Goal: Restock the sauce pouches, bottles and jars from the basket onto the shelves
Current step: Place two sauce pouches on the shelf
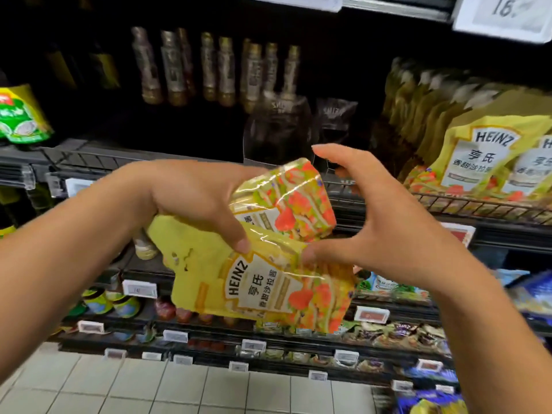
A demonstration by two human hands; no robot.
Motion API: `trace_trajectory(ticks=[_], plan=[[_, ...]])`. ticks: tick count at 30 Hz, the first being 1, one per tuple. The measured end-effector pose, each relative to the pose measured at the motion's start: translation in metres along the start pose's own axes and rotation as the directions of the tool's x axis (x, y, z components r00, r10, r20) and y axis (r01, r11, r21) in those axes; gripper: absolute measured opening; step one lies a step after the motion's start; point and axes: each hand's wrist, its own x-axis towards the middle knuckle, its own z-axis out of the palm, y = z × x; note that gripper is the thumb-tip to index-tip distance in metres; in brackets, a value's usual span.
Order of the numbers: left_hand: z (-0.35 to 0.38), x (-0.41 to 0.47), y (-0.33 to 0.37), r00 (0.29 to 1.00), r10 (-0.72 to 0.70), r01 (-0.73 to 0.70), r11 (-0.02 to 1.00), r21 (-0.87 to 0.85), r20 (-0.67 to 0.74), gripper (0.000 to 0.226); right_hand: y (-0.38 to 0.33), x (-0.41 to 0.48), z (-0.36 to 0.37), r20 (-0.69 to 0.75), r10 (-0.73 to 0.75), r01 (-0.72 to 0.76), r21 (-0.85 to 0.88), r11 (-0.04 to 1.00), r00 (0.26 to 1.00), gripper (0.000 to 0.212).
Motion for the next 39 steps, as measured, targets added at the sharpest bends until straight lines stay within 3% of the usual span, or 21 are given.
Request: trace_trajectory(ticks=[2,4,9,12,14,17,23,26,30,31,33,35,37,39], plan=[[0.001,0.003,0.013,0.996,-0.085,0.091,0.956,0.28,-0.034,0.087,-0.008,0.005,0.006,0.076,0.008,-0.003,-0.065,0.998,0.997,0.111],[0.005,0.005,0.026,0.981,-0.157,0.194,0.827,0.527,-0.114,0.094,-0.015,0.009,0.012,0.134,0.016,0.009,-0.186,0.983,0.991,0.107],[0.02,0.005,0.054,0.97,-0.201,0.24,0.717,0.654,-0.136,0.082,-0.031,0.012,0.02,0.042,0.1,-0.064,-0.517,0.854,0.994,0.086],[0.02,0.006,0.062,0.977,-0.17,0.21,0.694,0.689,-0.126,0.078,-0.034,0.011,0.021,0.071,0.167,-0.099,-0.562,0.821,0.983,0.082],[0.019,0.007,0.067,0.985,-0.137,0.17,0.709,0.684,-0.102,0.078,-0.033,0.009,0.024,0.128,0.215,-0.116,-0.532,0.839,0.968,0.077],[0.017,0.01,0.069,0.992,-0.098,0.127,0.618,0.776,-0.084,0.079,-0.025,0.004,0.03,0.148,0.253,-0.169,-0.427,0.888,0.956,0.071],[0.019,0.023,0.068,0.993,0.032,0.097,0.279,0.955,-0.11,0.071,0.003,0.002,0.043,0.036,0.271,-0.271,-0.018,0.962,0.962,0.043],[0.017,0.03,0.065,0.963,0.233,0.106,0.129,0.986,-0.134,0.067,0.018,-0.002,0.051,-0.004,0.321,-0.312,0.223,0.923,0.947,0.034],[0.009,0.034,0.05,0.814,0.539,0.147,0.167,0.975,-0.215,0.102,0.029,-0.012,0.058,-0.08,0.354,-0.248,0.572,0.782,0.932,0.022],[0.012,0.034,0.044,0.764,0.586,0.177,0.213,0.961,-0.27,0.109,0.029,-0.014,0.059,-0.106,0.356,-0.214,0.632,0.745,0.928,0.02],[0.021,0.03,0.032,0.641,0.632,0.161,0.445,0.881,-0.437,0.115,0.027,-0.016,0.06,-0.14,0.377,-0.17,0.715,0.678,0.915,0.021],[0.037,0.027,0.019,0.485,0.612,0.03,0.702,0.711,-0.625,0.111,0.027,-0.015,0.063,-0.156,0.409,-0.153,0.763,0.628,0.899,0.026],[0.054,0.024,0.003,0.343,0.518,-0.092,0.849,0.521,-0.784,0.105,0.026,-0.014,0.065,-0.176,0.418,-0.125,0.79,0.6,0.891,0.026],[0.071,0.022,-0.009,0.308,0.328,-0.211,0.939,0.272,-0.893,0.106,0.026,-0.013,0.066,-0.202,0.402,-0.082,0.807,0.585,0.893,0.023]])
